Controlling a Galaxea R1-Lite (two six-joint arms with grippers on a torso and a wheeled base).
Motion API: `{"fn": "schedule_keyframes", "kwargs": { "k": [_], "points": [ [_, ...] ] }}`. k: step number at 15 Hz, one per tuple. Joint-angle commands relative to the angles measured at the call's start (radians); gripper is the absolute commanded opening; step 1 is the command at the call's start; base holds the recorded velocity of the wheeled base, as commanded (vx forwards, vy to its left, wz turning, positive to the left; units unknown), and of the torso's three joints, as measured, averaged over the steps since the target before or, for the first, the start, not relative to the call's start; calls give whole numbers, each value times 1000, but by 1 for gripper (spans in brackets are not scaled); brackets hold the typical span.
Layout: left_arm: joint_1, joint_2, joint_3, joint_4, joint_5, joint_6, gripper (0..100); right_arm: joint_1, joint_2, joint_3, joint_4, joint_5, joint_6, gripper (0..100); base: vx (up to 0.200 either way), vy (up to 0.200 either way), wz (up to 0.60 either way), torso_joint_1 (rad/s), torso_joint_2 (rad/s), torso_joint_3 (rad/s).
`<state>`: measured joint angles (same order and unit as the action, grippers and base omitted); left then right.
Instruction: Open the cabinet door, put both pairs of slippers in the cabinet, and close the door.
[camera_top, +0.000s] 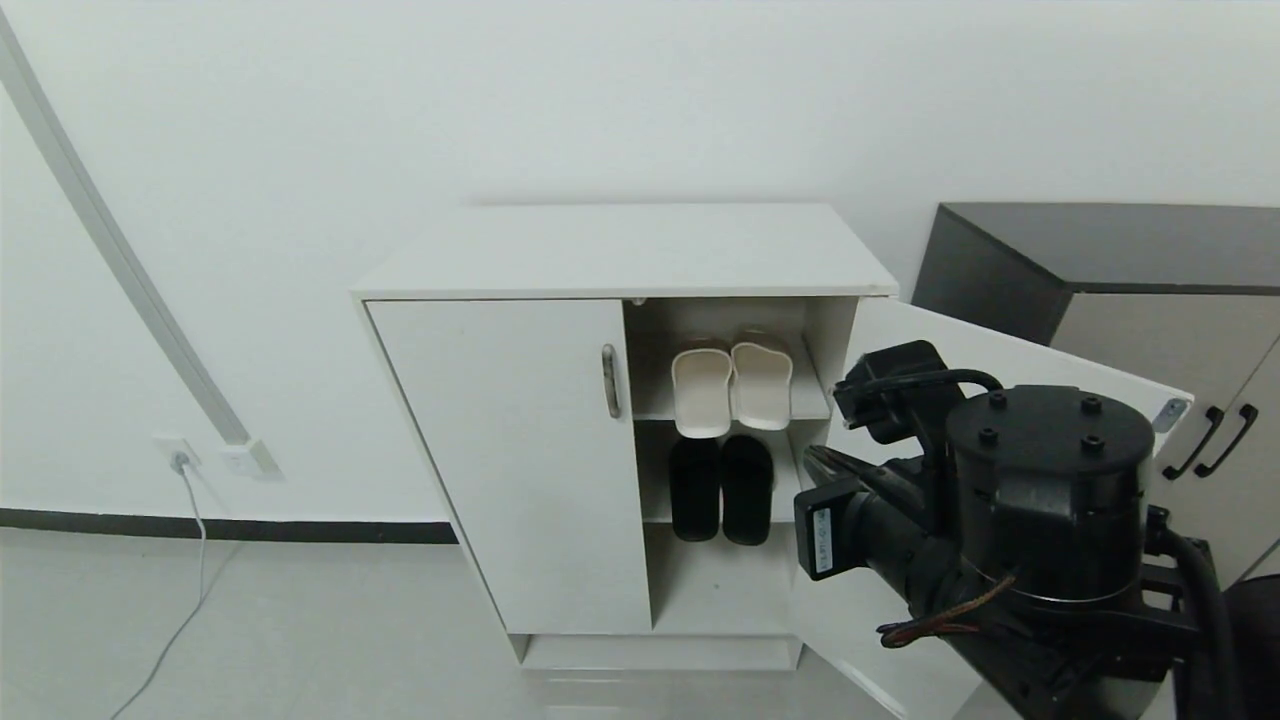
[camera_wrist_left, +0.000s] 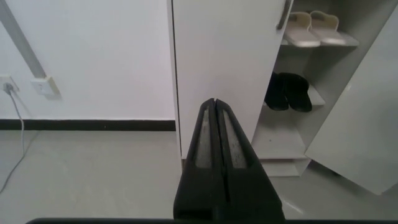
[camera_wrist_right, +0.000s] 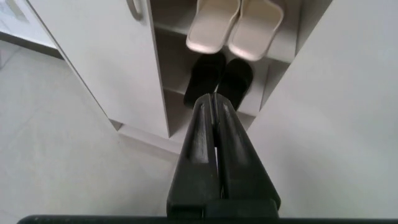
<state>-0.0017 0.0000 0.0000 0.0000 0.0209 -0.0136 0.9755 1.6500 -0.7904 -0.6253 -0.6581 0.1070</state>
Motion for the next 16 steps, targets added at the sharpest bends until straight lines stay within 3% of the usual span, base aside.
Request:
{"fn": "schedule_keyframes", "kwargs": {
  "k": [1,16],
  "points": [
    [0,2,0,0,1,0,0,0,2,0,-1,0,0,0,0,0,0,178,-505,-305],
    [0,2,0,0,1,0,0,0,1,17,-19,0,-1,0,0,0,0,222,-528,-307]
  ]
}}
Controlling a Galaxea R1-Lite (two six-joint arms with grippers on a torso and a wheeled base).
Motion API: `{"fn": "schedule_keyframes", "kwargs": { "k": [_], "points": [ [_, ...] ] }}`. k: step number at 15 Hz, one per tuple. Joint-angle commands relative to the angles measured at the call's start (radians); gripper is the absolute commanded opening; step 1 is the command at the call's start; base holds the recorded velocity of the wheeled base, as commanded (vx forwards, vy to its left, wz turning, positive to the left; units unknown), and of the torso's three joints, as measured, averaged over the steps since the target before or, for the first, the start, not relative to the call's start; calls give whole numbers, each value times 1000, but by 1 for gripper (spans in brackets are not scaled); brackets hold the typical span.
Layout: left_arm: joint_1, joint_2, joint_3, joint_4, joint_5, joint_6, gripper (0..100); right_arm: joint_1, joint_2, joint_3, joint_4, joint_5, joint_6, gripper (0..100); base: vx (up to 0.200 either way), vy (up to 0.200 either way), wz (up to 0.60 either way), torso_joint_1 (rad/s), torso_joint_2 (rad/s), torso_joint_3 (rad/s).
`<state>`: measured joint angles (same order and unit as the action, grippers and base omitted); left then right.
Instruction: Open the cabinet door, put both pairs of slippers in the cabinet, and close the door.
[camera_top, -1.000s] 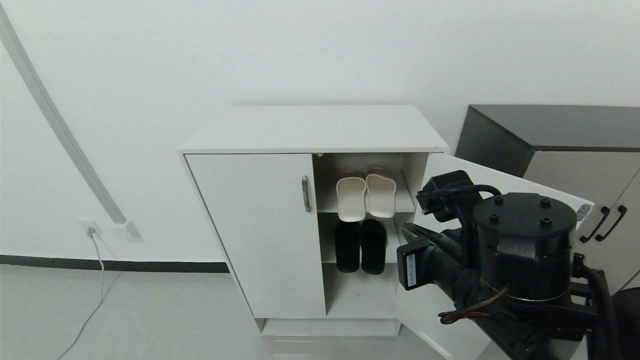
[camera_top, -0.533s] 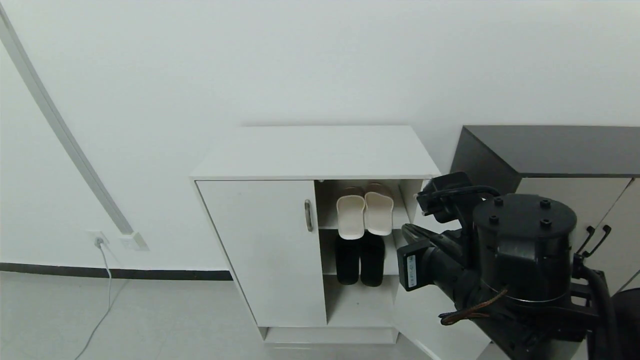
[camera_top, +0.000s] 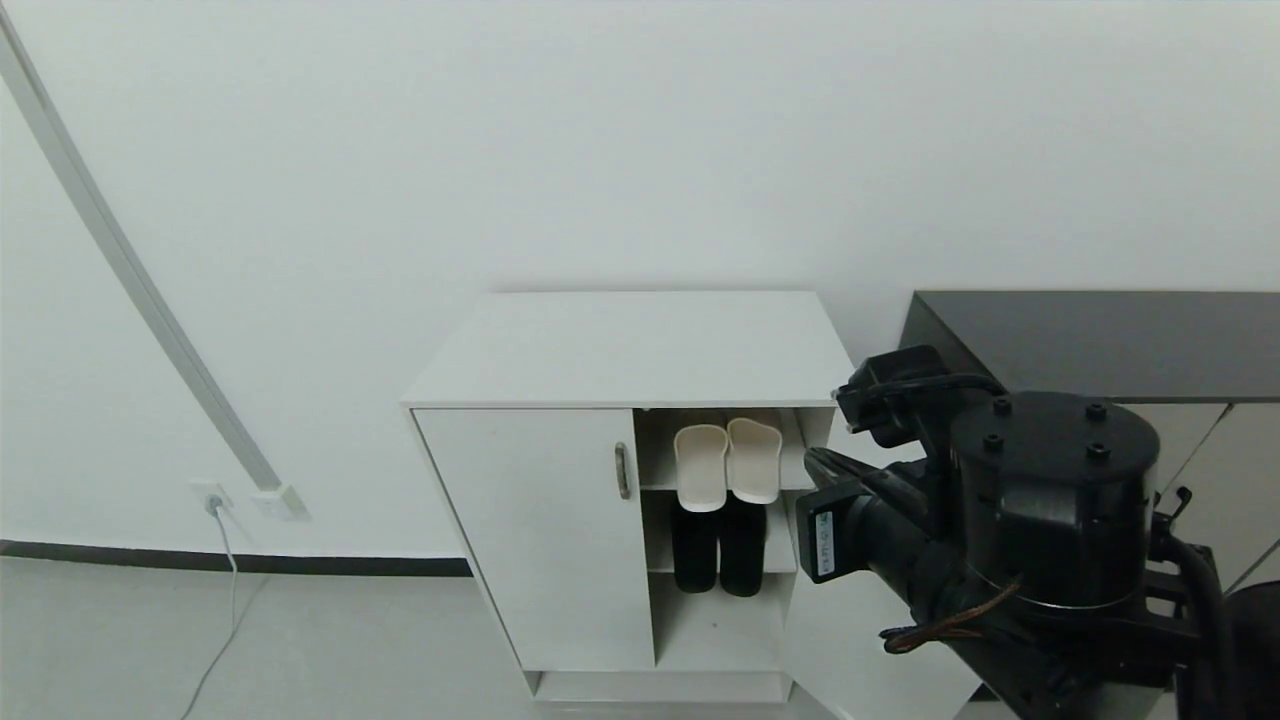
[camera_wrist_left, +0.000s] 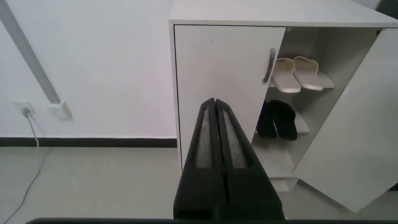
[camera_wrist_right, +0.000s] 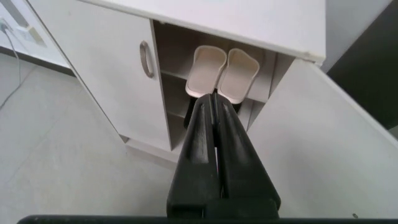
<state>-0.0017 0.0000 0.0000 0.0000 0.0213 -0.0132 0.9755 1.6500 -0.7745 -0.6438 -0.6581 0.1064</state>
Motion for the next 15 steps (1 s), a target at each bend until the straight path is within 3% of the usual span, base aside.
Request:
{"fn": "schedule_keyframes", "kwargs": {
  "k": [1,9,15],
  "points": [
    [0,2,0,0,0,-1,0,0,1,3,0,0,-1,0,0,0,0,51,-100,-56],
    [0,2,0,0,2,-1,0,-1,2,20,0,0,-17,0,0,0,0,3,-7,-5],
    [0,2,0,0,0,-1,0,-1,2,24,0,0,-20,0,0,0,-600,6,2,3]
  ]
}}
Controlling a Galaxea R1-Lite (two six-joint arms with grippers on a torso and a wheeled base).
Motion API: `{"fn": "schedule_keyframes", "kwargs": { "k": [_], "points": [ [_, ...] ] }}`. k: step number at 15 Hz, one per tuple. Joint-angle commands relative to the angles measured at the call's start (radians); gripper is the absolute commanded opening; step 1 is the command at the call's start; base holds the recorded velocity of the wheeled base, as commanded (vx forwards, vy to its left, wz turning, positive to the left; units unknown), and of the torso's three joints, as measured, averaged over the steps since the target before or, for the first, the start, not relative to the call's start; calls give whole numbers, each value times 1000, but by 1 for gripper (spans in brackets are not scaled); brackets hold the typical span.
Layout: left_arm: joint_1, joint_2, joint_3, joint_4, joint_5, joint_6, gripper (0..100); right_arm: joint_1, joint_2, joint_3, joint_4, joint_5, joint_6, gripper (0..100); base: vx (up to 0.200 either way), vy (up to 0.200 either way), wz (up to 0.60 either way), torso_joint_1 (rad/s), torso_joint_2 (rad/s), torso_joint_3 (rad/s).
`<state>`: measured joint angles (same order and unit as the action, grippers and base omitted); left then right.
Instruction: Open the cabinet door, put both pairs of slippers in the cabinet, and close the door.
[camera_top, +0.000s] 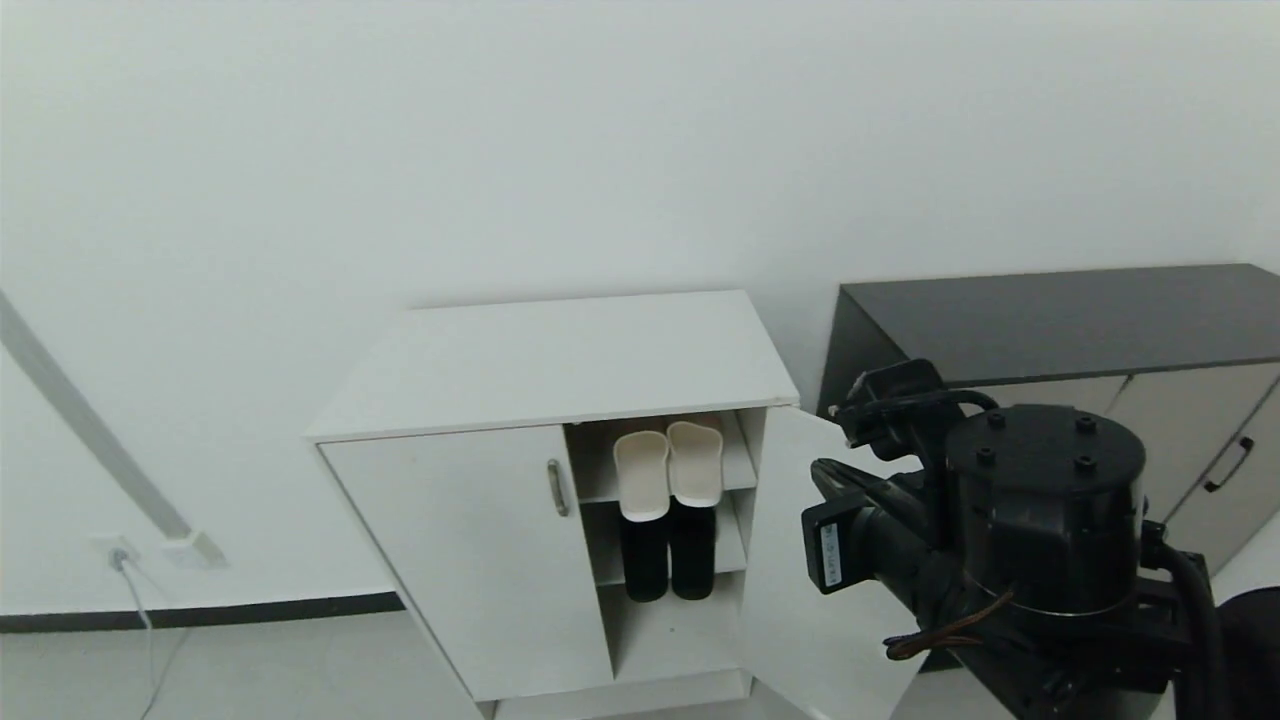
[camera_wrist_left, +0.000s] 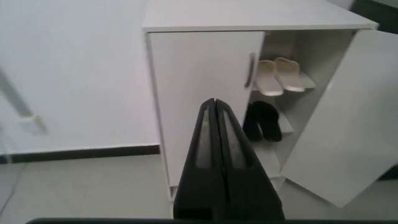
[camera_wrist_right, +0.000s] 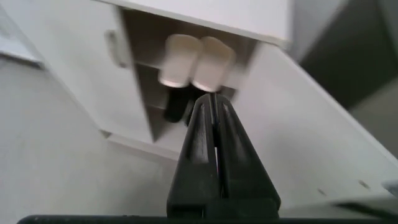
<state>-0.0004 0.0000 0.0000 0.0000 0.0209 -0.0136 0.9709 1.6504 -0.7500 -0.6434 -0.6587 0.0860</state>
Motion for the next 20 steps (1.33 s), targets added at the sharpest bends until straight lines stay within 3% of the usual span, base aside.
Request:
{"fn": "schedule_keyframes", "kwargs": {
  "k": [1,3,11,18,20],
  "points": [
    [-1,2,0,0,1,0,0,3,2,0,-1,1,0,0,0,0,-600,2,2,2],
    [-1,2,0,0,1,1,0,3,3,0,-1,1,-14,0,0,0,-600,2,0,0],
    [-1,2,0,0,1,0,0,3,5,1,-1,1,-12,0,0,0,0,0,0,0],
    [-1,2,0,0,1,0,0,-9,12,3,-1,1,-14,0,-200,0,0,-2,4,0],
    [-1,2,0,0,1,1,0,-60,29,-3,-2,2,-22,0,0,0,0,0,0,0]
  ]
}}
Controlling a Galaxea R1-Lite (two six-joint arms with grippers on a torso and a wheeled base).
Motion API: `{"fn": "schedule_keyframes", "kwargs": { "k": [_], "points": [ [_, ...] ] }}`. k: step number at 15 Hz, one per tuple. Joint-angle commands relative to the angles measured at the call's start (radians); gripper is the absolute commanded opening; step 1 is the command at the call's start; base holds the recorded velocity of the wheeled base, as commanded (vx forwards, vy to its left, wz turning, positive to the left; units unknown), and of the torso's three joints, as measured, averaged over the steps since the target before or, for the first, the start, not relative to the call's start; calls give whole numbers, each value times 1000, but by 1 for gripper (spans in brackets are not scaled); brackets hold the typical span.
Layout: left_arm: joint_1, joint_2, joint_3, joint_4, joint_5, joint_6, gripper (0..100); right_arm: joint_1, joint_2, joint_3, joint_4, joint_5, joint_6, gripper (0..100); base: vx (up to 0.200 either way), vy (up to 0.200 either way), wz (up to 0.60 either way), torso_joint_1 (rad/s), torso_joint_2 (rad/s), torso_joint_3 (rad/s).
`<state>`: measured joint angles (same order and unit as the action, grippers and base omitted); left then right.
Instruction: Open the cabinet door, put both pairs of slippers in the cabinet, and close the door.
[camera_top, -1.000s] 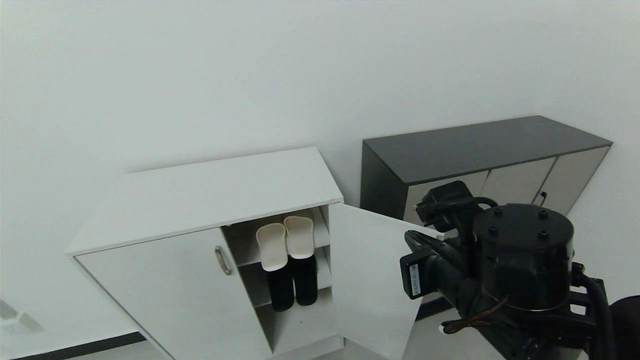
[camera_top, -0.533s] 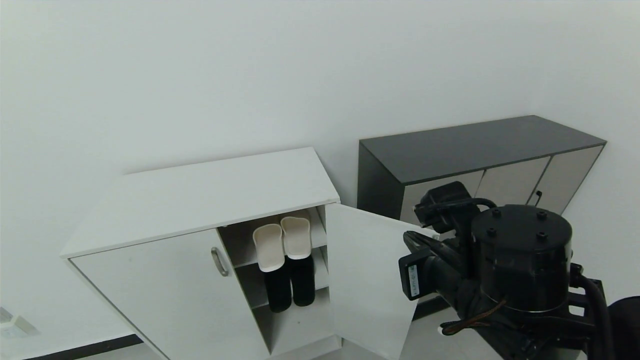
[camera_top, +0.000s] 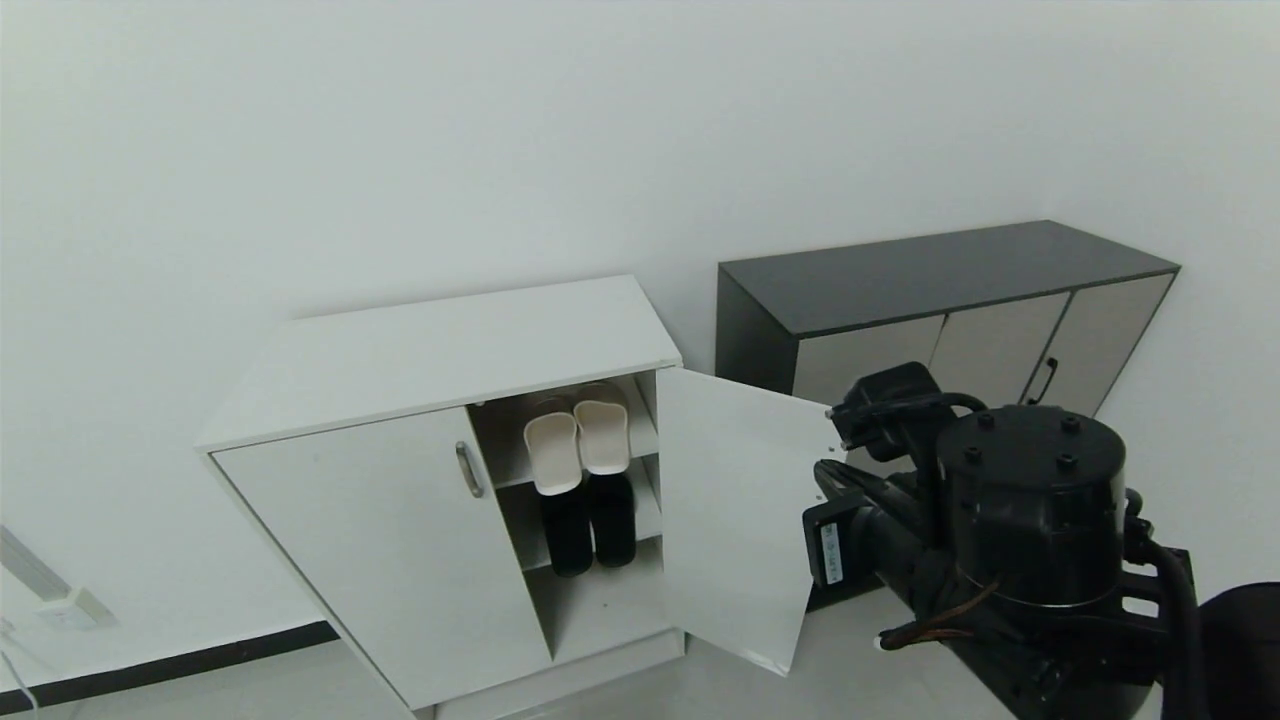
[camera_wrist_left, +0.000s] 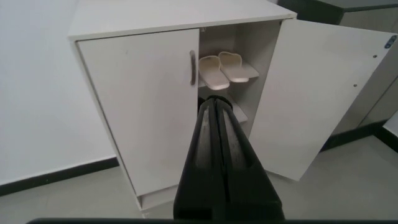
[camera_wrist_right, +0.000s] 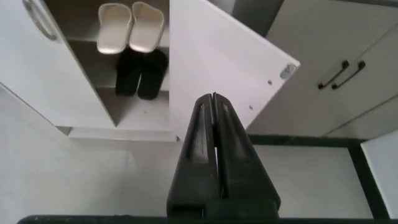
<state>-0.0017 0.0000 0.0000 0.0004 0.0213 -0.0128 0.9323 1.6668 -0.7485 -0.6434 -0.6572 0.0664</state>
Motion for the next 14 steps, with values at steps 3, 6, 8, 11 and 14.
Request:
{"fn": "schedule_keyframes", "kwargs": {
  "k": [3,6,8,11,14],
  "points": [
    [0,2,0,0,0,0,0,-190,74,-94,-4,96,0,0,0,0,0,0,0,0],
    [0,2,0,0,0,0,0,-349,146,-253,65,180,1,0,0,0,0,0,0,0],
    [0,2,0,0,0,0,0,-420,194,-368,160,235,30,0,0,0,0,0,0,0],
    [0,2,0,0,0,0,0,-474,248,-494,281,343,107,0,0,0,0,0,0,0],
    [0,2,0,0,0,0,0,-509,312,-551,291,395,128,0,0,0,0,0,0,0]
  ]
}}
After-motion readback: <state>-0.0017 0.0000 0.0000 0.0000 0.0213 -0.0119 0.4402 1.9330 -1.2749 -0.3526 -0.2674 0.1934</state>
